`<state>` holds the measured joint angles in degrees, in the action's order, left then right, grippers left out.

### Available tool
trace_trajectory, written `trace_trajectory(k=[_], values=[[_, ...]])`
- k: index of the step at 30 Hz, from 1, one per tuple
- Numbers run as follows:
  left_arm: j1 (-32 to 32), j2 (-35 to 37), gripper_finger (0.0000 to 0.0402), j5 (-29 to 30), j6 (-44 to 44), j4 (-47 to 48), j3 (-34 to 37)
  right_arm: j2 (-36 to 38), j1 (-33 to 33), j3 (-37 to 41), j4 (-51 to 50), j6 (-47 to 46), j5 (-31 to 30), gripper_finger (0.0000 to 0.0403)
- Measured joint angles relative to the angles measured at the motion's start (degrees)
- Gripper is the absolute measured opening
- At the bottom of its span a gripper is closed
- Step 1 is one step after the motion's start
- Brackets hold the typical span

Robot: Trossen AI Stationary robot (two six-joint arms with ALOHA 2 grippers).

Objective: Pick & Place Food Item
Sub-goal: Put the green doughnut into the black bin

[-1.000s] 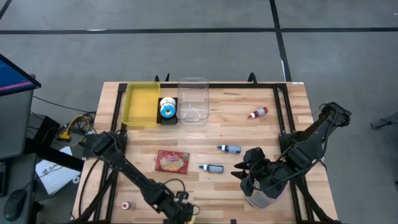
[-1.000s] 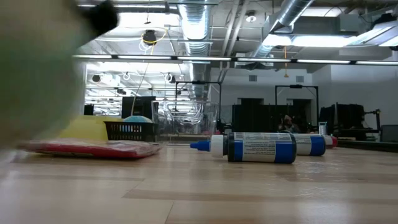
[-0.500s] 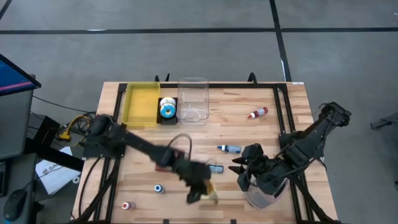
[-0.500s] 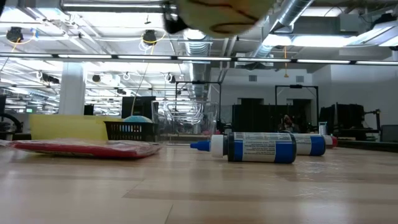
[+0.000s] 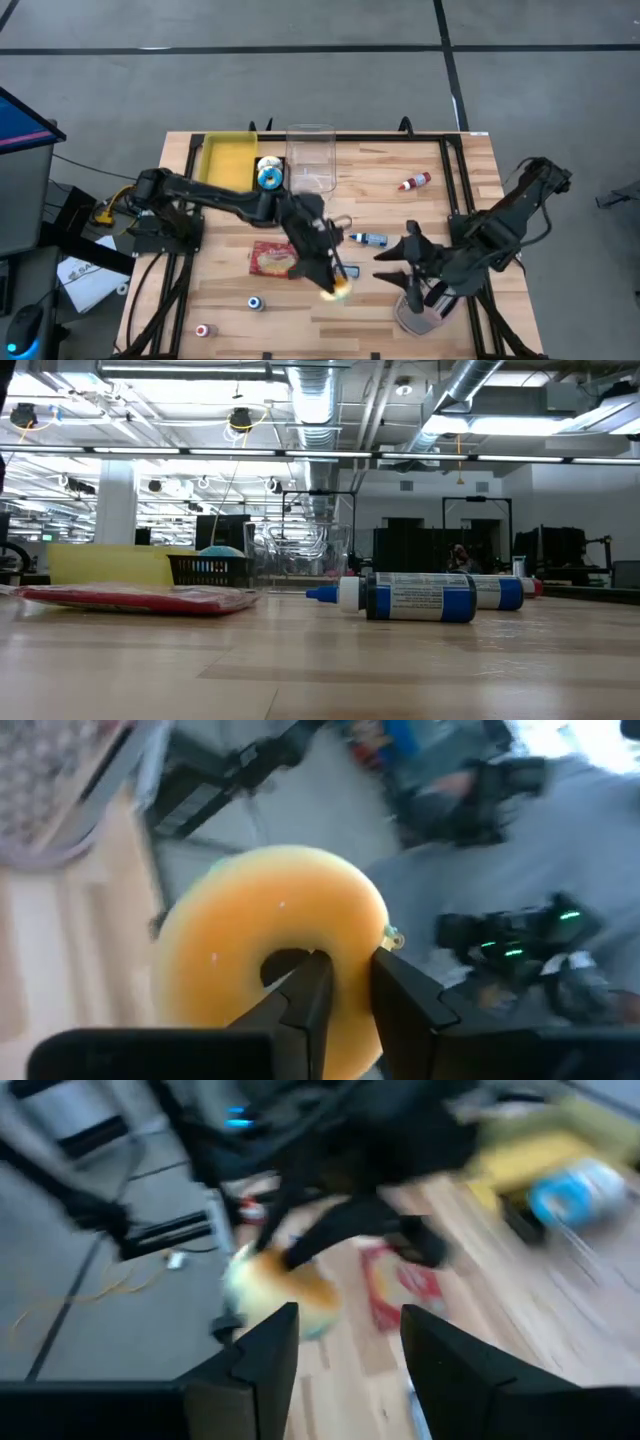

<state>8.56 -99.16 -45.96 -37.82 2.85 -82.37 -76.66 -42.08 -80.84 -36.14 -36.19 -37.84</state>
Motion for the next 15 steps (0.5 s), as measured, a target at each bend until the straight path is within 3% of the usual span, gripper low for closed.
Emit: trace_trajectory(k=[7, 15], values=[[-5.0, 3.7, 0.0076, -5.8, -10.1, -10.7, 0.0, -0.2, 3.2, 0.0, 5.2, 19.5, 0.7, 0.0207], [-5.4, 4.4, 0.0077, -8.0, -14.6, -12.1, 0.0, -0.2, 6.3, 0.0, 14.6, 37.6, 2.0, 0.0235]])
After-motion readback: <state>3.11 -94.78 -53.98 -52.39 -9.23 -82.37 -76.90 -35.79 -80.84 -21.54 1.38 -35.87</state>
